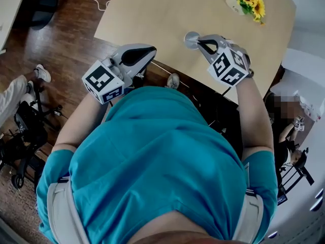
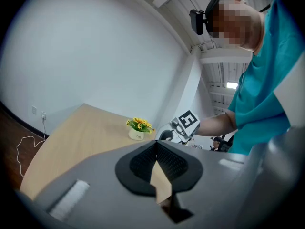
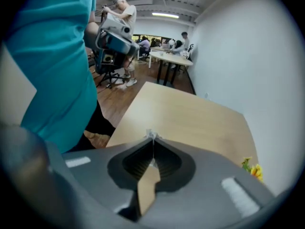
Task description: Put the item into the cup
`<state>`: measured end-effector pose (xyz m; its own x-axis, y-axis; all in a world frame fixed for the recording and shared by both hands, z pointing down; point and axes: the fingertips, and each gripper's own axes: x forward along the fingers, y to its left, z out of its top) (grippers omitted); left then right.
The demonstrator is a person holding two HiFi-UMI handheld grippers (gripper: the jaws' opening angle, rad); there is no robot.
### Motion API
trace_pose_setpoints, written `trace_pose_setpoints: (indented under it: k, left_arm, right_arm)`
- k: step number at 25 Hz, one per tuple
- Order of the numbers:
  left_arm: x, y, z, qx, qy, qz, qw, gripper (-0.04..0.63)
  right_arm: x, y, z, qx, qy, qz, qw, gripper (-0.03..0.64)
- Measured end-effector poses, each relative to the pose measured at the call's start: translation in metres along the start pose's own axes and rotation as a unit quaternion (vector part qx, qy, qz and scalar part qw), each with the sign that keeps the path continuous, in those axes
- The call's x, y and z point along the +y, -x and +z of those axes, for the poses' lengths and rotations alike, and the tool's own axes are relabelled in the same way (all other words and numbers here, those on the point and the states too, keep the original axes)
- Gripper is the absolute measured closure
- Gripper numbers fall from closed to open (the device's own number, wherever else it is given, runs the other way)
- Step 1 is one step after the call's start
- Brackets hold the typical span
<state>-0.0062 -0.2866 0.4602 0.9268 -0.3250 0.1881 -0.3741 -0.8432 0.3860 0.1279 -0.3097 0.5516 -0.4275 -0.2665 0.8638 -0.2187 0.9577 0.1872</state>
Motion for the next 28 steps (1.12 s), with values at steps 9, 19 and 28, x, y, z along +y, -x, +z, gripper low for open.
trace_pose_setpoints:
  k: [9,19,28]
  left_arm:
    - [0.000,0.009,-0.003,-0.003,0.012,-0.002,0.9999,0.592]
    - [0.004,0.019,-0.004,-0.004,0.016,0.006,0.9999,0.592]
    - [0.009,0.029,-0.006,-0.005,0.019,0.016,0.9997,0.592]
  right_arm:
    - [0.002,-0.036,-0.017,0.067,0.034,0.017,0.997,0.609]
    - [0.006,-0.062,-0.027,0.091,0.035,0.037,0.995,0.609]
    - [0.011,-0.080,-0.033,0.104,0.030,0.057,0.993,0.609]
